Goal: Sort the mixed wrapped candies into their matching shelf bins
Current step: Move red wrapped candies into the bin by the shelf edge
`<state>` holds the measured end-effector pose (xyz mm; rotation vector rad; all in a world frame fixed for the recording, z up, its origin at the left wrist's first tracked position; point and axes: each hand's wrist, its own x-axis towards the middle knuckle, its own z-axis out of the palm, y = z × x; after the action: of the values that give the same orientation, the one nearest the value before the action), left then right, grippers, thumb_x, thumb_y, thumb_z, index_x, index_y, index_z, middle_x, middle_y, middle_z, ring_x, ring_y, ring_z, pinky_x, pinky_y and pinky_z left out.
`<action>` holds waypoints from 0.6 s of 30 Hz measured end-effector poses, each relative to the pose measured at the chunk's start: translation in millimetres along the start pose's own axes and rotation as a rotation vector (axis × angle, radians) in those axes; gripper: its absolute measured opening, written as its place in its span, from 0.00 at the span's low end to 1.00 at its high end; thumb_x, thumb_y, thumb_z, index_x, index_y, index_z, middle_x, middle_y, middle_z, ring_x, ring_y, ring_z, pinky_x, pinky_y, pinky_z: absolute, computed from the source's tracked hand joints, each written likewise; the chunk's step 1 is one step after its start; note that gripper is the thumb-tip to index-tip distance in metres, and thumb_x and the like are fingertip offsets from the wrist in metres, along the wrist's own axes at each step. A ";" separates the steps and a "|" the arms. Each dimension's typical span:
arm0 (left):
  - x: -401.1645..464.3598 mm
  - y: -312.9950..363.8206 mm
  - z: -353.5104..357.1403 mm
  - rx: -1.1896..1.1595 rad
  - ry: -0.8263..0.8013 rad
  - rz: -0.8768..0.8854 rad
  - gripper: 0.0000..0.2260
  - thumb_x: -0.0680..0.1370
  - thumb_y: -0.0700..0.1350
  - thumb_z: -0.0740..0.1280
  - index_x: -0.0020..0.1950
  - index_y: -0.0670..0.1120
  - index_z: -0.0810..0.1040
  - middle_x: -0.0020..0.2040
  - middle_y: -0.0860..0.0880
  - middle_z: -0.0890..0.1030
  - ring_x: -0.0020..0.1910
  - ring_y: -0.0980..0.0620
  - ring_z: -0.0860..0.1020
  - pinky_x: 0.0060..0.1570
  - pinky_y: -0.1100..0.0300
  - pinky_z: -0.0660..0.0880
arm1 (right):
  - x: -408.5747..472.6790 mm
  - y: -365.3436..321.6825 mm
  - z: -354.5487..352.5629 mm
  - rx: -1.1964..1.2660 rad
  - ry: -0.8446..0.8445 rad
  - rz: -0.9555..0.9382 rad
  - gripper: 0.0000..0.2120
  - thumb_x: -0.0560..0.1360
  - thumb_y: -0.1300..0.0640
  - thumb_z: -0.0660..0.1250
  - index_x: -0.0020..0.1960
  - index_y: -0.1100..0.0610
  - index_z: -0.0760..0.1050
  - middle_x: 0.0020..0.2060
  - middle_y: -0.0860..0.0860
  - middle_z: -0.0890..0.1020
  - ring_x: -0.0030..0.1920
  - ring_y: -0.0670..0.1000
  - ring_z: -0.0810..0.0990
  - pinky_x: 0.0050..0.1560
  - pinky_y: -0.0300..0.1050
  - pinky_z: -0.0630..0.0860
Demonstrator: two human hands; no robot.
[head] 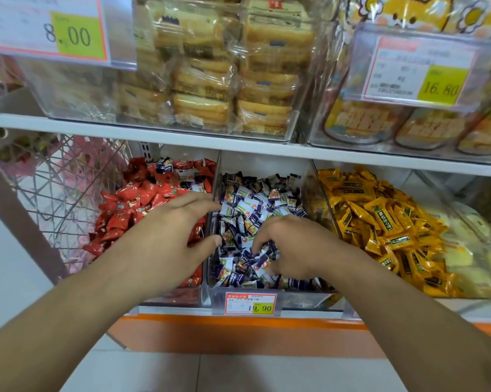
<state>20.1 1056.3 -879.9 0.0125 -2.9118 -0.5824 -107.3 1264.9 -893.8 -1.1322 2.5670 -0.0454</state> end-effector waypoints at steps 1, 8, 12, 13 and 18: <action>-0.2 -0.1 0.0 0.000 0.003 0.002 0.24 0.80 0.58 0.66 0.76 0.58 0.69 0.77 0.63 0.65 0.75 0.61 0.65 0.74 0.65 0.59 | 1.7 0.3 1.1 0.021 0.020 0.012 0.19 0.73 0.51 0.80 0.62 0.42 0.81 0.69 0.46 0.78 0.69 0.54 0.75 0.66 0.57 0.77; 0.6 -0.6 -0.2 0.005 0.009 -0.003 0.24 0.80 0.58 0.66 0.76 0.58 0.69 0.77 0.62 0.65 0.75 0.60 0.64 0.74 0.65 0.59 | 7.0 6.6 -7.2 0.286 0.242 0.128 0.13 0.77 0.54 0.77 0.60 0.45 0.83 0.55 0.53 0.83 0.37 0.48 0.82 0.42 0.43 0.80; 1.0 -0.2 -0.2 0.008 0.013 -0.007 0.24 0.80 0.57 0.67 0.76 0.58 0.69 0.76 0.62 0.66 0.75 0.60 0.65 0.73 0.66 0.58 | 5.6 9.7 -15.9 0.581 0.430 0.144 0.13 0.76 0.55 0.78 0.59 0.44 0.84 0.35 0.45 0.76 0.22 0.43 0.71 0.26 0.34 0.70; 1.0 0.1 -0.2 0.010 0.012 -0.008 0.24 0.80 0.57 0.66 0.76 0.58 0.69 0.76 0.62 0.66 0.75 0.60 0.65 0.73 0.67 0.57 | 4.2 9.4 -18.4 0.660 0.446 0.138 0.13 0.76 0.56 0.78 0.58 0.44 0.84 0.32 0.46 0.79 0.21 0.46 0.71 0.26 0.36 0.71; 1.8 1.1 0.3 0.017 0.008 -0.012 0.23 0.80 0.57 0.66 0.75 0.58 0.69 0.76 0.63 0.66 0.75 0.61 0.65 0.73 0.66 0.58 | -2.4 11.8 -23.5 0.809 0.445 0.102 0.15 0.78 0.56 0.75 0.62 0.43 0.82 0.43 0.53 0.88 0.39 0.46 0.87 0.40 0.38 0.79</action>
<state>18.3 1057.3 -879.5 0.0349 -2.9113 -0.5591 -121.6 1272.2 -872.8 -0.7123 2.5118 -1.3014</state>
